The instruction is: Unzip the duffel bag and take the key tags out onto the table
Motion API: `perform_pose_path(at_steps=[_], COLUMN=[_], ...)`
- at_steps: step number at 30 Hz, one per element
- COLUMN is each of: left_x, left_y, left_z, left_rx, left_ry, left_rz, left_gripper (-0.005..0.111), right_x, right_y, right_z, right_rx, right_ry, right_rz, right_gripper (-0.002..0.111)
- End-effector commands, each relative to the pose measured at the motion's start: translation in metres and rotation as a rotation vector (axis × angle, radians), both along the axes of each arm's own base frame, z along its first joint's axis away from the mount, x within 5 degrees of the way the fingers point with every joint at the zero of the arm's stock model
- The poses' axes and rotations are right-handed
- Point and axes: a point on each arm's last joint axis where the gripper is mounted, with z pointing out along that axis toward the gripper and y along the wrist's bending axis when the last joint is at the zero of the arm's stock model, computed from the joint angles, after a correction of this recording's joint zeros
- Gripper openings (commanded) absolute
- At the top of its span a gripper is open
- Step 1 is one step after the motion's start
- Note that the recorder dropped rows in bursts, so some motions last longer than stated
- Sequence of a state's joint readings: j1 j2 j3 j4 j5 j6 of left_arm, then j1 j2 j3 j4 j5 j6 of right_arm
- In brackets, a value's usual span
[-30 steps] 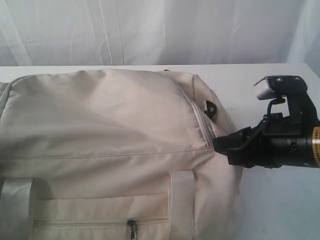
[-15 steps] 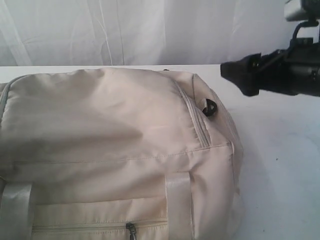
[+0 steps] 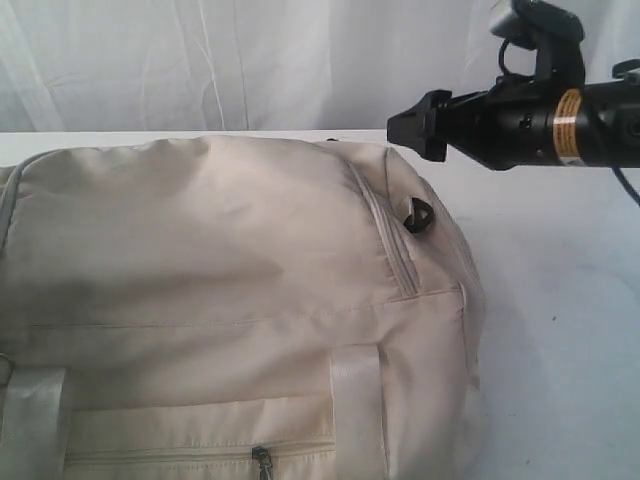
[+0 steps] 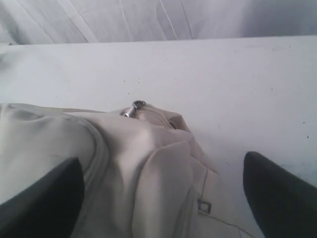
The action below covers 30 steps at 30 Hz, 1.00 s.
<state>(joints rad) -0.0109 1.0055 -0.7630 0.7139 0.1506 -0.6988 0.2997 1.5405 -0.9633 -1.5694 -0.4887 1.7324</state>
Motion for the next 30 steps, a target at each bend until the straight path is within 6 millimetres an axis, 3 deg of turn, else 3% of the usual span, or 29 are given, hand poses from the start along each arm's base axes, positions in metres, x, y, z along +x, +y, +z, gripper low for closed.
perform_pose_path(at_steps=[1, 11, 15, 20, 23, 30], left_x=[0.016, 0.042, 0.046, 0.046, 0.044, 0.042], left_y=[0.001, -0.004, -0.004, -0.002, -0.001, 0.000], left_z=[-0.004, -0.040, -0.048, -0.059, -0.062, -0.064], left_rx=[-0.039, -0.236, -0.250, -0.250, -0.239, -0.217], left_ry=[0.014, 0.134, 0.168, 0.244, 0.283, 0.309], left_rz=[0.019, 0.077, 0.089, 0.128, 0.147, 0.148], left_gripper=[0.056, 0.052, 0.040, 0.013, 0.002, 0.000], right_x=[0.015, 0.024, 0.025, 0.025, 0.025, 0.024], right_y=[0.004, 0.019, 0.018, 0.018, 0.018, 0.017], right_z=[-0.021, -0.041, -0.042, -0.042, -0.042, -0.034], right_rx=[-0.014, 0.020, 0.016, 0.013, 0.013, 0.029], right_ry=[0.055, 0.122, 0.122, 0.121, 0.121, 0.104], right_rz=[0.003, 0.092, 0.089, 0.083, 0.083, 0.068], right_gripper=[0.081, 0.077, 0.058, 0.018, 0.002, 0.000])
